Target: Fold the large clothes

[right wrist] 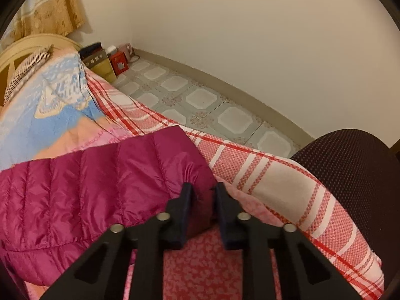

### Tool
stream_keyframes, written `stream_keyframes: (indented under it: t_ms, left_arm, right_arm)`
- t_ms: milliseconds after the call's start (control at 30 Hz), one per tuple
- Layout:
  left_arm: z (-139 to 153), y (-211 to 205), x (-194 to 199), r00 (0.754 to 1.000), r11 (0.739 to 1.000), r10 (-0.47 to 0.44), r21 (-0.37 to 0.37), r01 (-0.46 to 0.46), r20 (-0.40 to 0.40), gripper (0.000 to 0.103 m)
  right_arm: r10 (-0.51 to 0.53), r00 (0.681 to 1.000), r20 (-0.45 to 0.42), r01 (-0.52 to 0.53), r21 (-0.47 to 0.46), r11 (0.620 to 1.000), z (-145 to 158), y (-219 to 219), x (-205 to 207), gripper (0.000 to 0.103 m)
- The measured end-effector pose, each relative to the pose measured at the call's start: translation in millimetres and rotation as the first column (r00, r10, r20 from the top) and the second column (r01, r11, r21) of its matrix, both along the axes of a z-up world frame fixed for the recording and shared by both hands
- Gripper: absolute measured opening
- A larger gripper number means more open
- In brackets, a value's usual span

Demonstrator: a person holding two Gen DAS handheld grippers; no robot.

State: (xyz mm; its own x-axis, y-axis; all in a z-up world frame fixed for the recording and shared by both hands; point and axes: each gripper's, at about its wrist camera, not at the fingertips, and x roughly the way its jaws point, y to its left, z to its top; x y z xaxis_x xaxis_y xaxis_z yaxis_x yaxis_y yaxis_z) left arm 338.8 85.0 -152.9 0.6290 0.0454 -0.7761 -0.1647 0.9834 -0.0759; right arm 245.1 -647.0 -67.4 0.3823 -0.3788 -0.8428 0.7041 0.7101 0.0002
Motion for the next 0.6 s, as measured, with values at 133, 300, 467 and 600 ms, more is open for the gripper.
stream_keyframes:
  t_ms: [133, 300, 467, 600]
  left_arm:
    - [0.3, -0.4, 1.3, 1.000, 1.000, 0.000, -0.004, 0.000, 0.001, 0.103]
    - [1.0, 1.4, 1.1, 1.000, 1.000, -0.001, -0.012, 0.001, 0.007, 0.103]
    - [2.7, 6.4, -4.0, 1.000, 0.999, 0.005, -0.032, -0.004, 0.020, 0.103]
    - [6.1, 12.7, -10.9, 0.998, 0.998, 0.034, -0.055, -0.031, 0.049, 0.103]
  right_arm:
    - [0.014, 0.996, 0.093, -0.011, -0.040, 0.999, 32.6, 9.1, -14.0, 0.010]
    - [0.086, 0.974, 0.210, -0.074, -0.068, 0.995, 95.9, 35.4, -22.0, 0.009]
    - [0.238, 0.925, 0.297, -0.208, -0.131, 0.969, 159.2, 99.2, -13.5, 0.008]
    - [0.394, 0.852, 0.346, -0.354, -0.174, 0.919, 196.9, 178.3, -1.9, 0.008]
